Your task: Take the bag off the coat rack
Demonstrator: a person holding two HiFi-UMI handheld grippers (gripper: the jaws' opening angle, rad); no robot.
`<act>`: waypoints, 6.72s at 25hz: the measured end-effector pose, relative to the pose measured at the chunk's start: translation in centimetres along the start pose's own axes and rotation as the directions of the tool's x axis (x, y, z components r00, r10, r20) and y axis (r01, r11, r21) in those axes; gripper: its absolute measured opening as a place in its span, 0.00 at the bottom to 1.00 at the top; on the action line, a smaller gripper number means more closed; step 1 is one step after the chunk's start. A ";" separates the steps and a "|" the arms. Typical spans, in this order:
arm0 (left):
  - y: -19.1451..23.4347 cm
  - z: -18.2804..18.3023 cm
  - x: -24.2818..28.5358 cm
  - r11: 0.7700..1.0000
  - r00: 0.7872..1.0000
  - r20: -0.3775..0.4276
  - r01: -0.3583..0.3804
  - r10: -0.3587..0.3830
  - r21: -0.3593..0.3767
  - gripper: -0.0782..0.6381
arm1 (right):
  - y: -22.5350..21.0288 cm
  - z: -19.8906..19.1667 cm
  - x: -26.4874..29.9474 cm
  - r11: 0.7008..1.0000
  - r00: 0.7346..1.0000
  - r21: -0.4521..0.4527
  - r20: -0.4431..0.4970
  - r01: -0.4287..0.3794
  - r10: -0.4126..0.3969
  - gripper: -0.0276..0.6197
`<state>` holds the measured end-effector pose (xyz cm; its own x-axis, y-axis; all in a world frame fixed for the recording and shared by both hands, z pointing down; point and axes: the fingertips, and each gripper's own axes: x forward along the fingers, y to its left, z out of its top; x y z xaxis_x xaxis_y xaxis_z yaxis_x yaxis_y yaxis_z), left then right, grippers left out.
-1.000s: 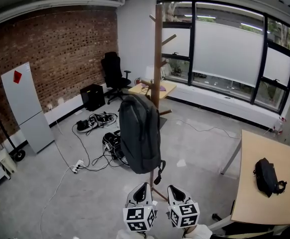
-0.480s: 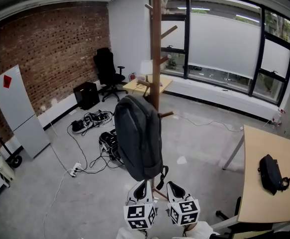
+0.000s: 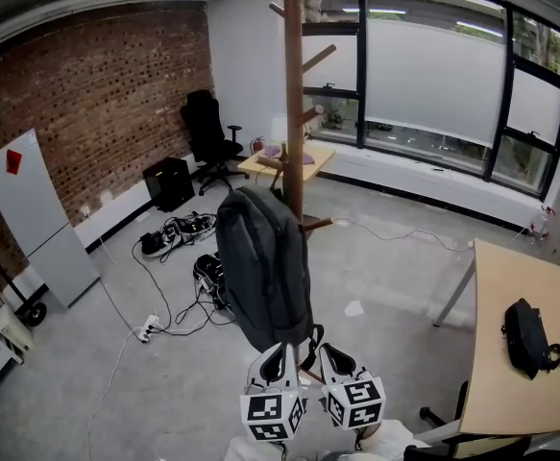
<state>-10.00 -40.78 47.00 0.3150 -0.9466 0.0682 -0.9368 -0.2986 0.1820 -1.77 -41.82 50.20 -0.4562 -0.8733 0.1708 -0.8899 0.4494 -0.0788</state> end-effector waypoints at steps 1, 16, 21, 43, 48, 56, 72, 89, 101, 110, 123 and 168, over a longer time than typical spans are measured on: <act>0.1 0.3 0.4 1.000 1.000 -0.005 -0.010 0.010 0.005 0.10 | -0.1 0.0 0.1 1.000 1.000 0.000 -0.001 -0.003 0.003 0.06; 0.5 13.8 4.7 0.993 0.986 0.166 -0.044 0.026 0.106 0.11 | -1.9 0.7 0.3 1.000 1.000 0.018 0.022 -0.012 0.011 0.06; 0.9 18.7 6.6 0.980 0.975 0.222 -0.064 0.022 0.188 0.18 | -2.8 0.5 0.2 0.999 1.000 0.041 0.028 0.000 -0.001 0.06; 1.7 23.3 19.3 0.899 0.988 -0.149 0.023 0.048 0.437 0.27 | -6.8 0.4 1.2 0.995 0.998 0.078 0.028 0.056 -0.058 0.06; 2.6 22.2 21.4 0.862 0.962 -0.247 0.026 0.117 0.507 0.28 | -7.3 0.6 1.5 0.995 0.998 0.079 0.035 0.058 -0.060 0.06; 3.5 21.6 23.1 0.833 0.933 -0.313 0.024 0.180 0.552 0.28 | -9.1 -0.1 1.4 0.992 0.996 0.100 0.021 0.082 -0.085 0.06; 3.9 21.5 22.9 0.899 0.956 -0.281 0.045 0.088 0.436 0.19 | -7.3 0.4 2.9 0.997 0.999 0.078 0.027 0.026 -0.028 0.06; 5.6 25.1 19.6 0.956 0.991 -0.131 0.018 0.022 0.294 0.17 | -6.9 1.5 3.6 0.997 0.999 0.068 0.047 0.022 -0.025 0.06; 7.3 27.7 17.4 0.954 0.997 -0.063 -0.030 0.051 0.298 0.17 | -5.5 1.7 3.9 0.998 0.999 0.060 0.044 -0.010 0.007 0.06; 8.7 27.8 15.8 0.951 0.996 -0.041 -0.066 0.082 0.301 0.17 | -5.3 1.8 3.7 0.998 0.999 0.056 0.049 -0.015 0.012 0.06; 13.2 28.9 13.1 0.950 0.988 -0.006 -0.148 0.156 0.273 0.17 | -4.9 1.6 2.8 0.998 0.999 0.060 0.048 -0.015 0.012 0.06; 15.9 31.4 -0.5 0.930 0.975 0.070 -0.222 0.210 0.294 0.17 | 3.2 0.6 -0.4 0.990 0.990 0.026 0.025 -0.142 0.141 0.06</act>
<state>-29.86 -48.85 19.04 0.0994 -0.9944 0.0365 -0.9855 -0.1035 -0.1345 -4.44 -40.17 49.32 -0.5774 -0.8055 0.1336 -0.8160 0.5636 -0.1282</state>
